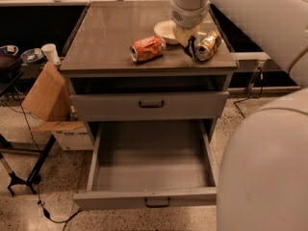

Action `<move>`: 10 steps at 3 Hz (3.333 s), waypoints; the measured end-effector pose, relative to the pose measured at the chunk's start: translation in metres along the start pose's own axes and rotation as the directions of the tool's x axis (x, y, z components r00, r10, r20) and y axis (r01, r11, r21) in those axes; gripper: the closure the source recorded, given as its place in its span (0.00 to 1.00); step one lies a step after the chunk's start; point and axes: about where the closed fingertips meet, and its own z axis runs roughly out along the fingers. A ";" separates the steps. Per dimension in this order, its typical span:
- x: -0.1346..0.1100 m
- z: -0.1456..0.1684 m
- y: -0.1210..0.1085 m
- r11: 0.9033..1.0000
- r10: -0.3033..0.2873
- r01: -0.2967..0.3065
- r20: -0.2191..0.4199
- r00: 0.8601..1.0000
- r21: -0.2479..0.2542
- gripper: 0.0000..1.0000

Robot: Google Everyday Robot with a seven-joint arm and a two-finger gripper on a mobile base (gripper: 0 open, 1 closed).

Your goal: Place rxbar chocolate into middle drawer

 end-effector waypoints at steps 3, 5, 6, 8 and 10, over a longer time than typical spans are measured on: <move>0.048 -0.022 0.031 0.980 -0.029 0.059 0.157 0.987 -0.192 1.00; 0.089 0.015 0.070 0.898 0.008 0.082 0.203 0.979 -0.433 1.00; 0.103 0.047 0.093 0.835 0.040 0.075 0.197 0.980 -0.545 1.00; 0.124 0.125 0.148 0.713 0.126 -0.026 0.092 0.988 -0.701 1.00; 0.123 0.172 0.201 0.611 0.301 -0.148 0.055 0.952 -0.777 1.00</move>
Offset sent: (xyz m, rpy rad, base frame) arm -0.0646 -0.0099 0.0108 0.2178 -0.0015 0.1610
